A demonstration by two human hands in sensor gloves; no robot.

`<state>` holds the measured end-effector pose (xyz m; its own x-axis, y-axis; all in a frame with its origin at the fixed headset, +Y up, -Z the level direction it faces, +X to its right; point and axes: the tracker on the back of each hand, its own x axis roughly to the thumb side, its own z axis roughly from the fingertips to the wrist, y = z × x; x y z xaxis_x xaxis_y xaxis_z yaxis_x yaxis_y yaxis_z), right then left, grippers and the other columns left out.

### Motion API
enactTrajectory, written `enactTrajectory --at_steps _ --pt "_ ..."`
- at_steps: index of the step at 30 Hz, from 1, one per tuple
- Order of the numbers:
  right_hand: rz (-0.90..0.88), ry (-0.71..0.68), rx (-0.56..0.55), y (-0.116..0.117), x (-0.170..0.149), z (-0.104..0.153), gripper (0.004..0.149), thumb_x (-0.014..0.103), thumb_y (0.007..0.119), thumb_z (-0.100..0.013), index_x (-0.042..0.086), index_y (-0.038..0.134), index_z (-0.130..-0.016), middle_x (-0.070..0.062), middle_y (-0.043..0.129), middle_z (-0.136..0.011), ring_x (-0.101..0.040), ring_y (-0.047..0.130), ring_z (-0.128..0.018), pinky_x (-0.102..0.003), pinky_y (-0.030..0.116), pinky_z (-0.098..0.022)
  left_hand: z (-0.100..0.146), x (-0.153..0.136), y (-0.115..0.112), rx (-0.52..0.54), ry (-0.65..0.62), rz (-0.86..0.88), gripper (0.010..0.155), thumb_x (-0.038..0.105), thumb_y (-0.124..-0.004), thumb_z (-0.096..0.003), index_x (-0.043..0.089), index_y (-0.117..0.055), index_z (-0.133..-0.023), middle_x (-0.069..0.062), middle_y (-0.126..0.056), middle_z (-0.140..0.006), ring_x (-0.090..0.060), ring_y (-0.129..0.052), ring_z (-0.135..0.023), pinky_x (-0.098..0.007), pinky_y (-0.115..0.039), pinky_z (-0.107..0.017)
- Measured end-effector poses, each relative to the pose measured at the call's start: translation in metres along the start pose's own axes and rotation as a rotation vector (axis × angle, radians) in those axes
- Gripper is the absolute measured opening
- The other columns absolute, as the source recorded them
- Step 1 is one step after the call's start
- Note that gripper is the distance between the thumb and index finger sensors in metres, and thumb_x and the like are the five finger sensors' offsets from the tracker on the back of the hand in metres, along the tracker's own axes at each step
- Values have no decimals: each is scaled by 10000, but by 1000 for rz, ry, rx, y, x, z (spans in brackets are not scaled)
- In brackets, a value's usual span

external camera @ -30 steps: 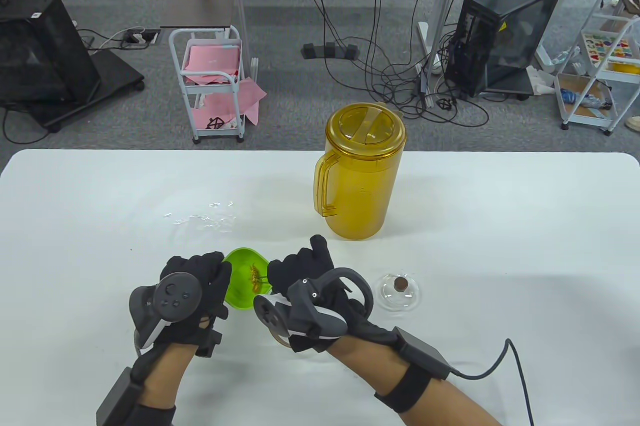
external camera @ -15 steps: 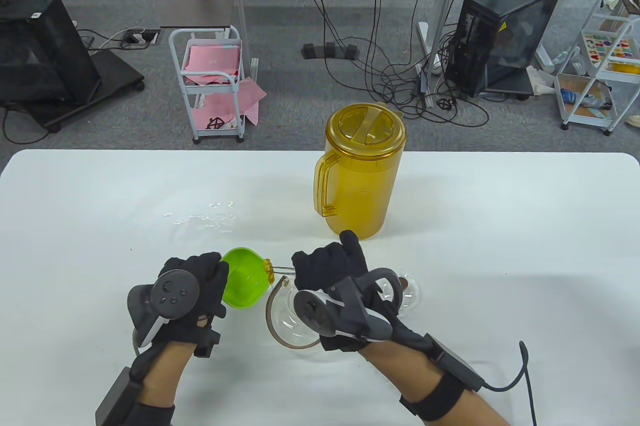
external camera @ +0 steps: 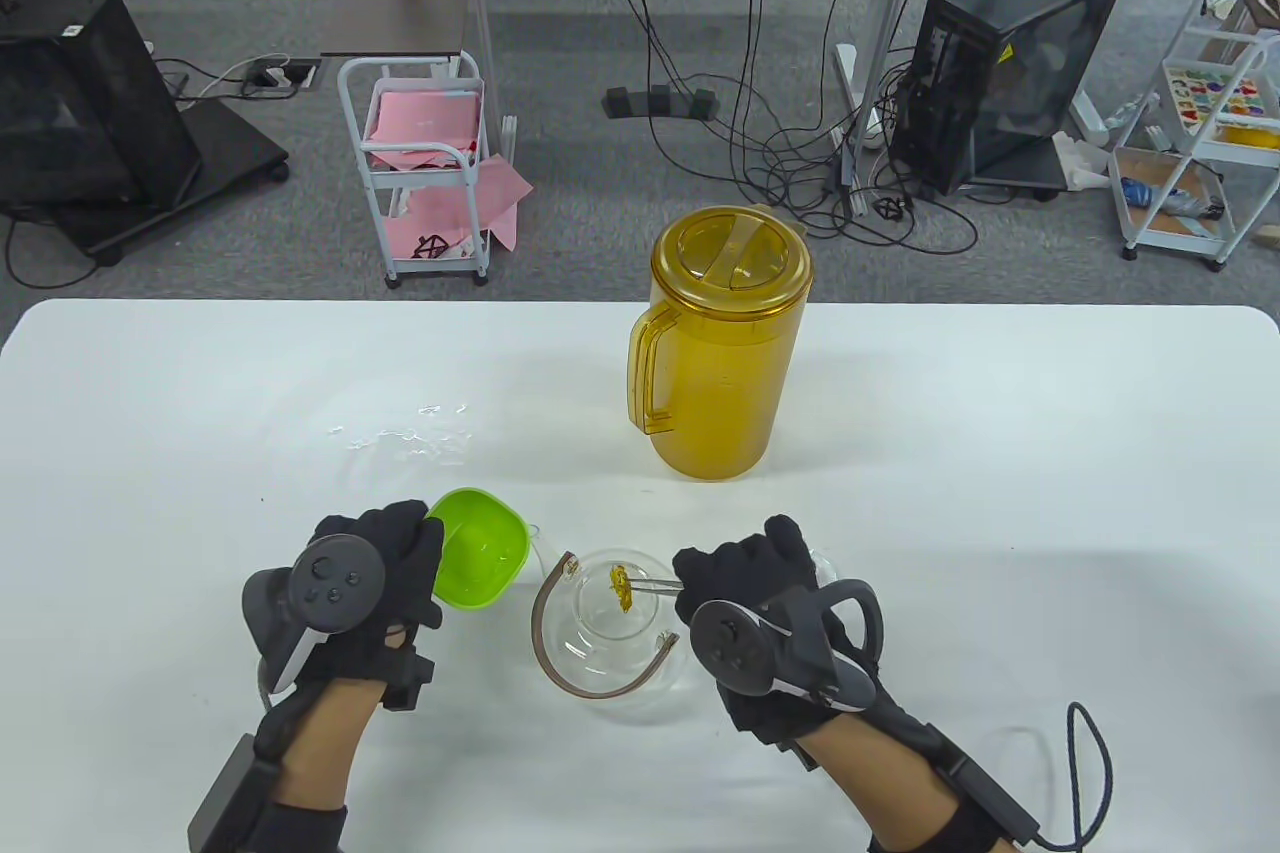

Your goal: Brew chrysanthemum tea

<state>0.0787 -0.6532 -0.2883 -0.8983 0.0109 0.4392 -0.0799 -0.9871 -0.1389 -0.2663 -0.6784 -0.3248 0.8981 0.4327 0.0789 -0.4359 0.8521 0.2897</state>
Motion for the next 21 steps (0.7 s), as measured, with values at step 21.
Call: enactTrajectory --at_steps 21 --pt "-148 404 -115 -3 -87 -16 516 416 673 -599 211 599 -1067 15 793 -825 -277 823 -876 -679 445 -767 -1 -4 -1 -19 21 12 423 467 -798 -565 185 -876 -871 -72 -1028 -662 -351 -946 -637 -683 -555 -717"
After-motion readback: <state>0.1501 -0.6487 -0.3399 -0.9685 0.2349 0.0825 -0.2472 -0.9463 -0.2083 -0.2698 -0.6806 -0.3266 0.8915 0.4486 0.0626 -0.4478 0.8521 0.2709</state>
